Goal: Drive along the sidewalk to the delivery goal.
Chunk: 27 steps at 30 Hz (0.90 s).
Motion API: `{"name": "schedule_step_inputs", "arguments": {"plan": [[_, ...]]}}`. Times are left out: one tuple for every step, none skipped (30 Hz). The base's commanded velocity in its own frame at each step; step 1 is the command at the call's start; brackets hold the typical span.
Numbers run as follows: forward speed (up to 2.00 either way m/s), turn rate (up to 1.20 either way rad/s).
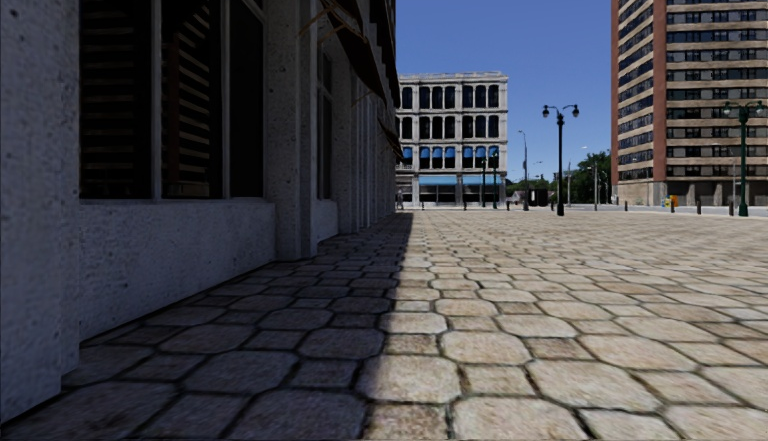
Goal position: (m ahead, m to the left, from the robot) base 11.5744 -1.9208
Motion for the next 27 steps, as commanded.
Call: {"name": "schedule_step_inputs", "arguments": {"plan": [[2.0,-0.61],[2.0,-0.66],[2.0,-0.22],[2.0,-0.04],[2.0,-0.04],[2.0,0.0],[2.0,0.0],[2.0,0.0],[2.0,0.0],[2.0,0.0],[2.0,0.0],[2.0,0.0],[2.0,0.0],[2.0,0.0],[2.0,0.0],[2.0,0.0],[2.0,0.0],[2.0,0.0],[2.0,0.0],[2.0,0.0],[2.0,0.0],[2.0,0.0],[2.0,0.0],[2.0,0.0],[2.0,0.0],[2.0,0.0],[2.0,0.0]]}}
